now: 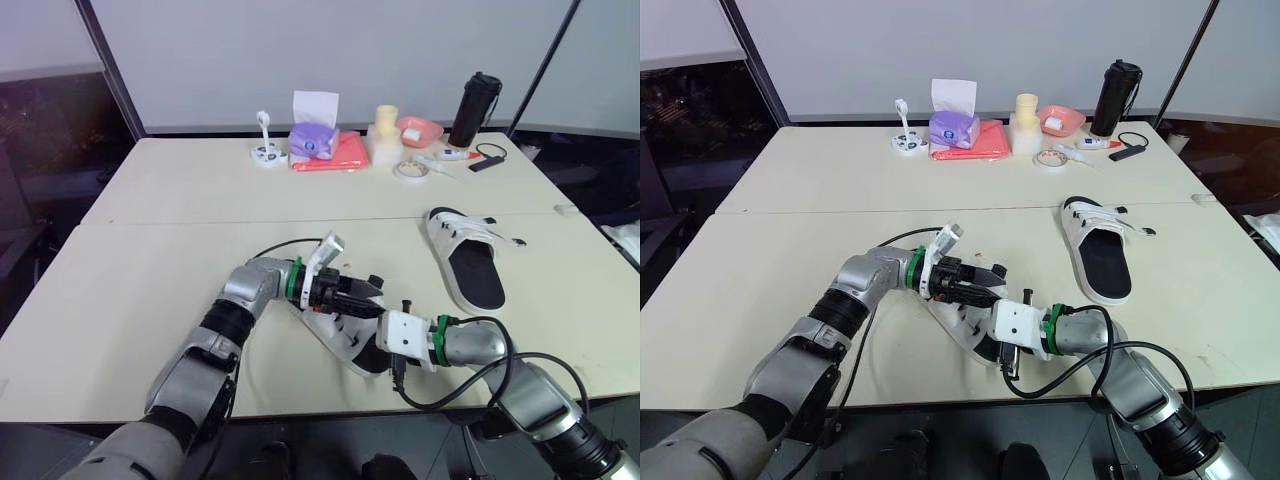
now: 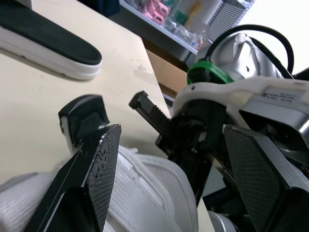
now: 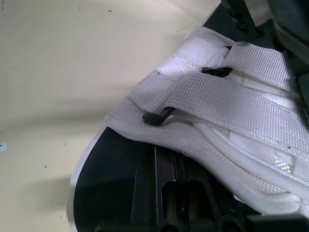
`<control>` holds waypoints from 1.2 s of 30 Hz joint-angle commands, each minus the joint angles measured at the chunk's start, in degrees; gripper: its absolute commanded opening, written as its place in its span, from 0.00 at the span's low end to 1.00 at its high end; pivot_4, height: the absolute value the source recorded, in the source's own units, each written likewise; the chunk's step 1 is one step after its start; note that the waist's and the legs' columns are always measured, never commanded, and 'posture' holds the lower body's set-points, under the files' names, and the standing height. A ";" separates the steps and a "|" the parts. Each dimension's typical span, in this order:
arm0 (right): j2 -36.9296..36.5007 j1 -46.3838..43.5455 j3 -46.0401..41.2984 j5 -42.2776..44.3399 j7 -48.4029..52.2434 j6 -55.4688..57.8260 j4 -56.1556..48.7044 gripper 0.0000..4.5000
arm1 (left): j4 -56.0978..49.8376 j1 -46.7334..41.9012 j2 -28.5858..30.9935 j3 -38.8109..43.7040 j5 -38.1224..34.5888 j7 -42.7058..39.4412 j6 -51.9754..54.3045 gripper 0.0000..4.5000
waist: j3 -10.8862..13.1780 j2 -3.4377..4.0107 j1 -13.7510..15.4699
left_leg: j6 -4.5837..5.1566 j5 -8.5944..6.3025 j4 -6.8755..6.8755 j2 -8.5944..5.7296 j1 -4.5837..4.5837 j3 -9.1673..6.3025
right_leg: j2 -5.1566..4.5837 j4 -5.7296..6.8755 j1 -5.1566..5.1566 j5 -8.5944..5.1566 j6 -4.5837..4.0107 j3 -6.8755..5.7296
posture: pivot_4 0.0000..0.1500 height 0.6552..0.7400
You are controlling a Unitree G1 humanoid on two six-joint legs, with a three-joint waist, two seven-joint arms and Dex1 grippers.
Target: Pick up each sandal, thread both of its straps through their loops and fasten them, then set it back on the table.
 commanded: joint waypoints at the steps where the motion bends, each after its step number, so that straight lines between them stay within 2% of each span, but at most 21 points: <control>1: -0.96 2.35 3.17 -2.33 1.13 2.75 3.29 0.00 | 3.13 -3.41 -2.39 1.57 2.05 3.52 -3.68 0.78 | 0.00 -0.01 0.04 | 0.00 0.00 0.01 0.00 0.00 0.00 | 0.00 0.00 0.00 0.00 0.00 -0.01 | 1.00 0.93; 5: -0.87 2.15 3.27 -2.38 1.15 2.67 3.46 0.00 | 8.89 -8.68 -5.14 6.19 1.29 7.62 -6.33 0.78 | 0.02 -0.03 -0.08 | 0.00 0.00 0.04 -0.02 -0.01 -0.01 | 0.00 0.00 0.02 0.01 0.05 -0.03 | 1.00 0.93; 9: -0.82 2.14 3.38 -2.34 0.98 2.75 3.39 0.00 | 11.57 -12.29 -4.17 8.81 1.51 7.49 -7.90 0.78 | 0.02 -0.02 -0.33 | 0.05 -0.04 -0.03 -0.08 -0.03 0.02 | 0.00 0.00 -0.04 -0.06 0.32 -0.03 | 1.00 0.93; 15: -0.60 2.12 3.25 -2.10 0.38 3.33 2.44 0.00 | 12.53 -10.66 6.30 7.35 5.97 0.70 -12.35 0.78 | 0.04 0.01 -1.20 | 0.04 -0.11 -0.12 -0.11 -0.03 0.03 | 0.02 0.03 -0.10 -0.06 0.33 -0.03 | 1.00 0.93; 19: -0.49 2.09 3.38 -2.07 0.07 3.41 1.96 0.00 | 14.34 -6.83 13.37 5.83 10.76 -3.37 -22.94 0.78 | 0.03 0.01 -1.28 | 0.03 -0.11 -0.12 -0.12 -0.03 0.01 | 0.01 0.02 -0.09 -0.05 0.32 -0.02 | 1.00 0.93; 22: -0.23 1.82 3.53 -2.14 0.02 3.41 1.93 0.00 | 15.56 -4.21 15.54 5.59 13.24 -5.01 -32.61 0.78 | 0.05 -0.01 -1.10 | 0.03 -0.12 -0.11 -0.11 -0.03 -0.03 | 0.01 0.01 -0.18 -0.05 0.31 -0.02 | 1.00 0.93; 25: -0.06 1.53 3.68 -2.25 0.01 3.30 2.19 0.00 | 15.43 -2.41 15.79 5.55 12.54 -10.44 -32.66 0.78 | 0.07 -0.05 -0.96 | 0.03 -0.12 -0.08 -0.07 -0.04 -0.04 | 0.01 0.01 -0.23 -0.04 0.29 -0.02 | 1.00 0.93; 28: -0.27 1.35 3.67 -2.25 0.11 3.17 2.37 0.00 | 12.24 -0.15 17.14 1.33 9.65 -12.54 -29.39 0.78 | 0.06 -0.03 -1.34 | 0.03 -0.12 -0.09 -0.05 -0.04 -0.01 | 0.00 0.03 -0.12 -0.05 0.28 -0.01 | 1.00 0.93; 36: -2.24 1.00 2.22 -1.85 0.86 2.89 2.12 0.00 | 7.81 3.00 20.60 -9.98 6.46 -12.54 -29.29 0.78 | 0.03 0.01 -1.29 | 0.05 -0.13 -0.09 -0.01 -0.07 -0.02 | 0.00 0.05 -0.12 -0.05 0.29 0.01 | 1.00 0.93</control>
